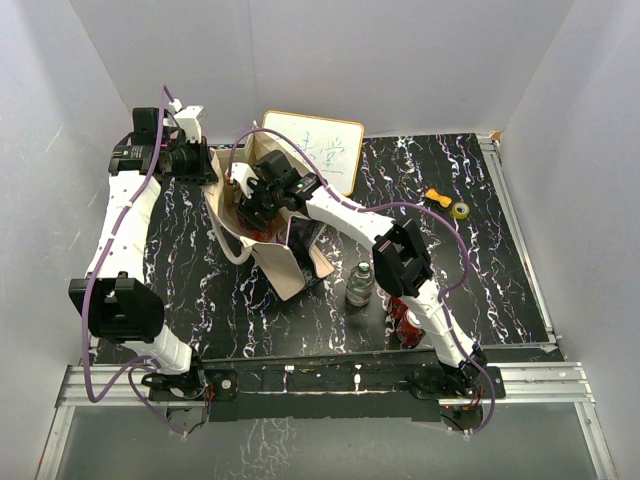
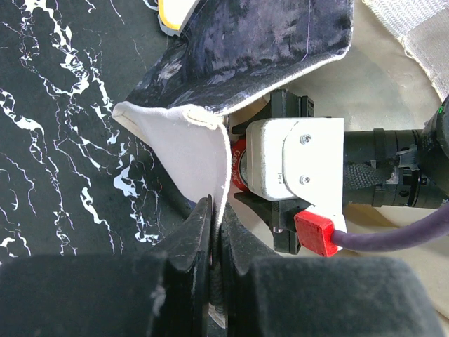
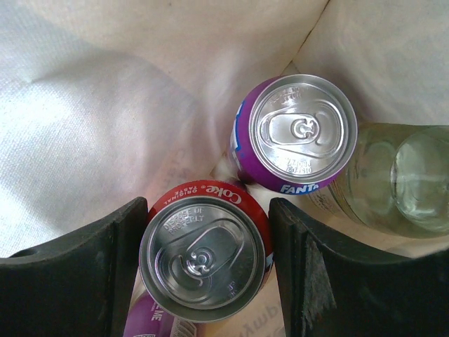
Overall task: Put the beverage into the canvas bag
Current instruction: Place the drink in the canvas bag.
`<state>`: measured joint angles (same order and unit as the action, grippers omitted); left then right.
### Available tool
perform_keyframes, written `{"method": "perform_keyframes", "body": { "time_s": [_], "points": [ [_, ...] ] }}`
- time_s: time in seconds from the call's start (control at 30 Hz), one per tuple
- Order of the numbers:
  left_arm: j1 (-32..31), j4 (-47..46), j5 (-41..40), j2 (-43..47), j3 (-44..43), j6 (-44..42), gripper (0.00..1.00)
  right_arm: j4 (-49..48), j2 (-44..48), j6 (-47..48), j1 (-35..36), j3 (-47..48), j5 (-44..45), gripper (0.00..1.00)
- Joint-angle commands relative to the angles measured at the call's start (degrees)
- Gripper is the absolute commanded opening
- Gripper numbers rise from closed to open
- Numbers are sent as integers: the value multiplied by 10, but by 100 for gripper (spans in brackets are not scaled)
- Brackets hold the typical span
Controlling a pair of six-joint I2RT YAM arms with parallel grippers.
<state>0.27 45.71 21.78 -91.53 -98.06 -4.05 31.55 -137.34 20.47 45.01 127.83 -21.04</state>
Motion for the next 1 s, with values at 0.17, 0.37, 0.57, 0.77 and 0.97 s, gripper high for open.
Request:
{"method": "perform_keyframes", "body": {
  "time_s": [0.17,0.37,0.57,0.77,0.97],
  "points": [
    [6,16,5,-7,7,-9,0,-75,0,3,14,48,-12,8],
    [6,16,7,-3,8,-10,0,-83,-3,0,21,57,-5,8],
    [6,15,11,-1,13,-9,0,-84,-3,10,29,57,1,10],
    [6,12,16,5,18,-7,0,-82,-2,14,37,36,9,18],
    [6,15,18,9,16,-6,0,-85,-7,11,39,19,26,37]
  ]
}}
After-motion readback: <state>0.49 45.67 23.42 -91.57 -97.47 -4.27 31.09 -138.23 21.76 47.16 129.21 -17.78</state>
